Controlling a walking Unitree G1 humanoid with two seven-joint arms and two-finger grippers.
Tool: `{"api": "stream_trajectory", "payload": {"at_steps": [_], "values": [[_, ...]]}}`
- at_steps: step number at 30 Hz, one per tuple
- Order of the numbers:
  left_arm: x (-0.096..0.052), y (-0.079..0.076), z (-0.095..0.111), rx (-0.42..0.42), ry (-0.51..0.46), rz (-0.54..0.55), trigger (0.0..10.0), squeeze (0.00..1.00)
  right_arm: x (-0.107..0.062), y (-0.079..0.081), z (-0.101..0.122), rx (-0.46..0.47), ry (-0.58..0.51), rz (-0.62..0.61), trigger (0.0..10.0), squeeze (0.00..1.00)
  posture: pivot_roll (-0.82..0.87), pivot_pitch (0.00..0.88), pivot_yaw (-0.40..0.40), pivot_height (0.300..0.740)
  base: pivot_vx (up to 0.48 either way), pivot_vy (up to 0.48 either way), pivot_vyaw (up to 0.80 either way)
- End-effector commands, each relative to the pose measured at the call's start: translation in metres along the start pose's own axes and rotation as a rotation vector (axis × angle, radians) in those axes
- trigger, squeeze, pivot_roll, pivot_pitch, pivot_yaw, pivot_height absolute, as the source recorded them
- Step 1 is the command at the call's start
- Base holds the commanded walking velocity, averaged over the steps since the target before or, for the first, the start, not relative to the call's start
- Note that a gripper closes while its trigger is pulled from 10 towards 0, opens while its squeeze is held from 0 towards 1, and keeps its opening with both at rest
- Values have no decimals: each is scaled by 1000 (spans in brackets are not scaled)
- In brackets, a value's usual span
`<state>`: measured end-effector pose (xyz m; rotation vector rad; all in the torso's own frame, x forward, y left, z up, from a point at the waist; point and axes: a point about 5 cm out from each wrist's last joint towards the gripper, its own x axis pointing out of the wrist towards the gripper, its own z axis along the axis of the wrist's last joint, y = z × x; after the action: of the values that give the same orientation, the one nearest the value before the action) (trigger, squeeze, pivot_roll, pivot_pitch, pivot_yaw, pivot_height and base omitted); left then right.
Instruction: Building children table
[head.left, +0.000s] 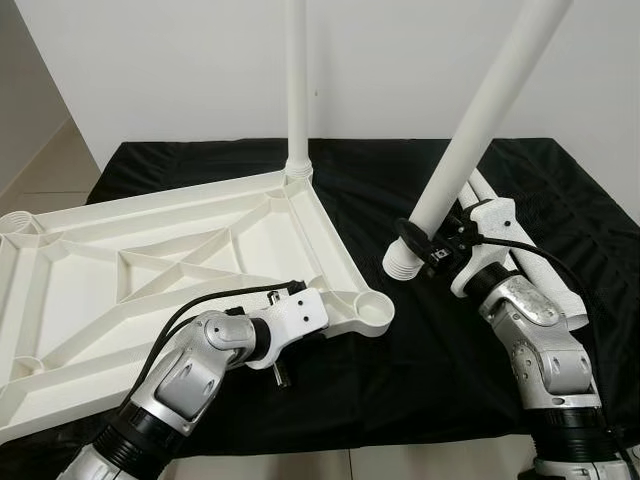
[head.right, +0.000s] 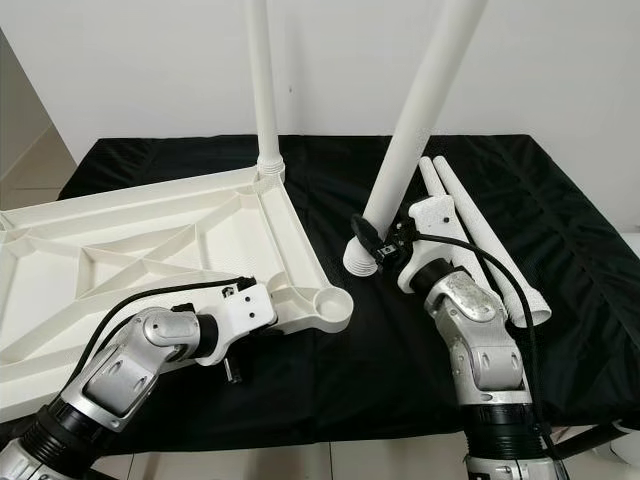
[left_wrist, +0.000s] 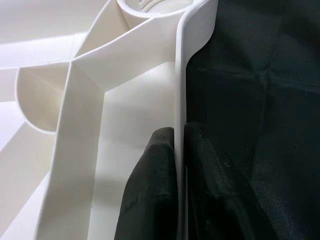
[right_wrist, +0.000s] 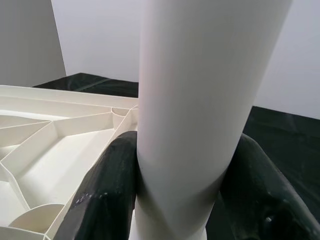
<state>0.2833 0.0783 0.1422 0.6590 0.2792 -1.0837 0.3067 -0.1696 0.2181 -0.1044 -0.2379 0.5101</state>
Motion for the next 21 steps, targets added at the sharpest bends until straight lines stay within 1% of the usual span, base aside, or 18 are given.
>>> {"api": "stream_trajectory", "payload": {"at_steps": [1, 2, 6, 7, 12, 20, 21], "values": [[-2, 2, 1, 5, 12, 25, 10000, 0, 2, 2, 4, -11, -8, 24, 10000, 0, -115, 58, 32, 740, 0, 0, 0], [-4, 2, 0, 5, 10, 21, 0, 0, 2, 2, 4, -12, -8, 27, 10000, 0, -116, 59, 33, 740, 0, 0, 0], [-8, 2, -6, 19, 38, 21, 0, 0, 0, 3, 4, -9, -8, 37, 10000, 0, -117, 62, 37, 740, 0, 0, 0], [-10, 3, -9, 27, 53, 21, 10000, 0, -1, 3, 4, -4, -6, 49, 10000, 0, -117, 62, 37, 740, 0, 0, 0], [-14, 2, -10, 46, 66, 0, 10000, 0, -1, 9, 2, 26, 7, 127, 10000, 0, -115, 68, 39, 740, 0, 0, 0], [-16, 3, -8, 57, 68, 3, 10000, 0, -4, 34, -4, 113, 40, 377, 10000, 0, -106, 70, 31, 740, 0, 0, 0], [-16, 3, -8, 57, 68, 3, 10000, 0, -4, 34, -4, 113, 40, 377, 10000, 0, -106, 70, 31, 740, 0, 0, 0]]}}
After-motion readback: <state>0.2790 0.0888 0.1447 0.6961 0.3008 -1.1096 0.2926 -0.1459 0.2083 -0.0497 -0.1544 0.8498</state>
